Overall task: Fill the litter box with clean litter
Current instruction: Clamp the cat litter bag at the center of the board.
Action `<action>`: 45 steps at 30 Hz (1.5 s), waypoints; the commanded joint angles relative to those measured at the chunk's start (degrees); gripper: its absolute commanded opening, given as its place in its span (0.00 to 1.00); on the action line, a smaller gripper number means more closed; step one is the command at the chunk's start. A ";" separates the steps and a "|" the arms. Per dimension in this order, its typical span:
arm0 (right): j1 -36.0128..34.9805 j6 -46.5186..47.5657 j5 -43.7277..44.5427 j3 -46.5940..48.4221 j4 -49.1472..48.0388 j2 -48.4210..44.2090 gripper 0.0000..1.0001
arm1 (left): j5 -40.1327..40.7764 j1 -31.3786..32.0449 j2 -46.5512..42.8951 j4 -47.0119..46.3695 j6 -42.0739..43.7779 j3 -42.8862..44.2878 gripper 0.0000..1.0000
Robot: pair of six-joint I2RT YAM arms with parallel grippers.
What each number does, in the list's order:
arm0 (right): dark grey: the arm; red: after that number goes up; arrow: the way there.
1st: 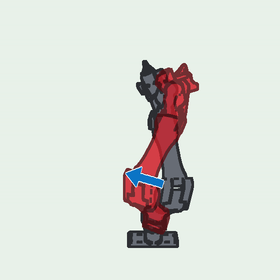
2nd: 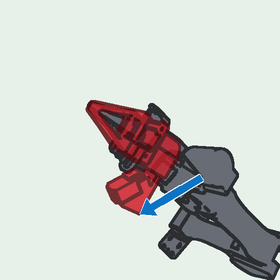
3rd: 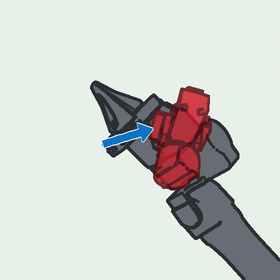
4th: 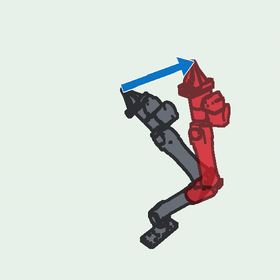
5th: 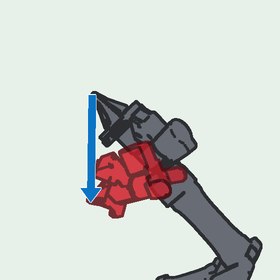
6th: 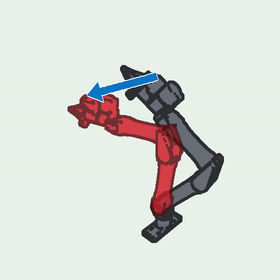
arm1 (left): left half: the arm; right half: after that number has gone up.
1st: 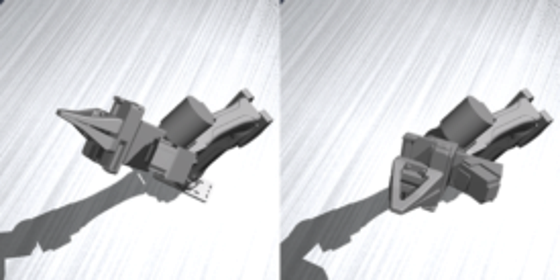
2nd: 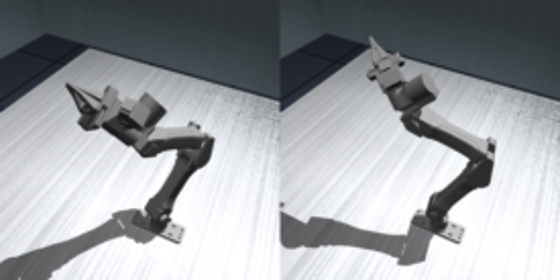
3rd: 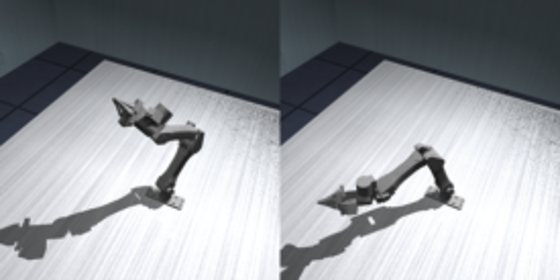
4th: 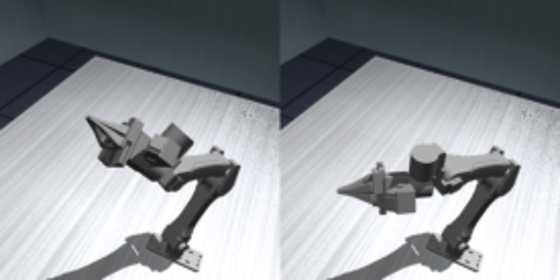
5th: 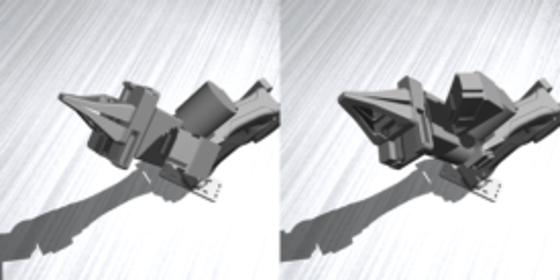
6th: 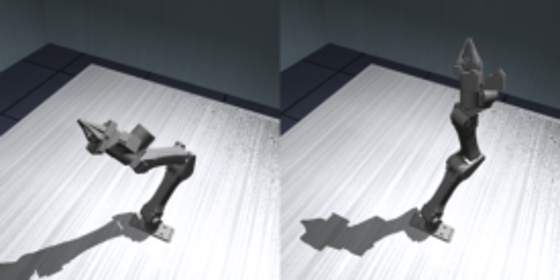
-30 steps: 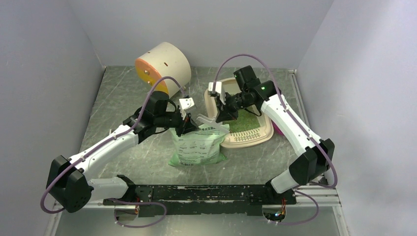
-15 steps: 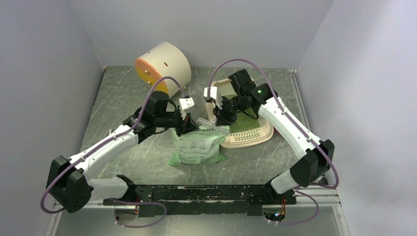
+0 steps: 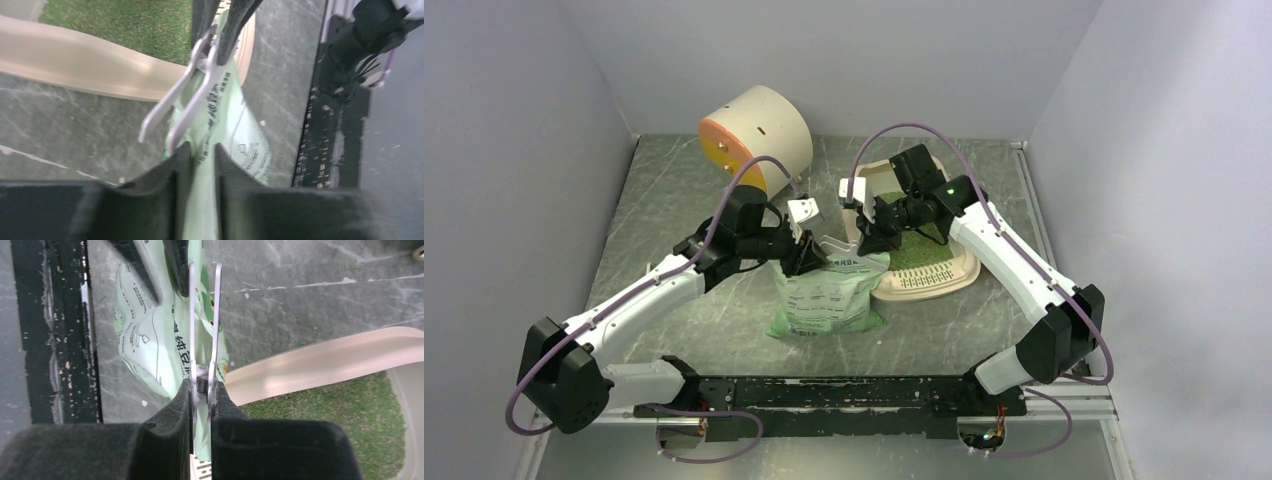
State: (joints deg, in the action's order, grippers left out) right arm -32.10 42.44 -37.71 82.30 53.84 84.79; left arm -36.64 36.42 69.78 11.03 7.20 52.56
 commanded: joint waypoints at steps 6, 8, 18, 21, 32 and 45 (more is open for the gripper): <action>0.18 3.07 -3.43 -0.28 3.06 -0.86 0.00 | 0.39 -4.32 -1.37 6.57 4.44 1.97 0.54; 0.18 3.05 -2.83 -1.02 2.89 -0.84 0.00 | -0.03 -5.00 -0.91 6.96 5.01 1.43 0.58; -0.14 3.35 0.98 1.16 5.41 0.80 0.00 | -3.42 -6.91 6.64 14.99 11.72 5.60 0.07; -0.61 3.99 1.46 1.28 6.41 1.07 0.00 | -4.51 -7.47 5.05 11.63 10.02 4.25 0.05; -5.77 2.95 12.48 1.98 7.10 3.78 0.00 | -11.16 -7.61 2.50 7.23 7.12 5.88 0.05; -10.71 -1.60 20.48 1.48 2.63 4.97 0.21 | -10.16 -7.61 -0.12 -0.89 2.23 2.74 0.05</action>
State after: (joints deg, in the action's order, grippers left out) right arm -41.30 44.42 -20.80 86.15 58.85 90.15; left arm -42.06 28.95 71.94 16.64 11.09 54.68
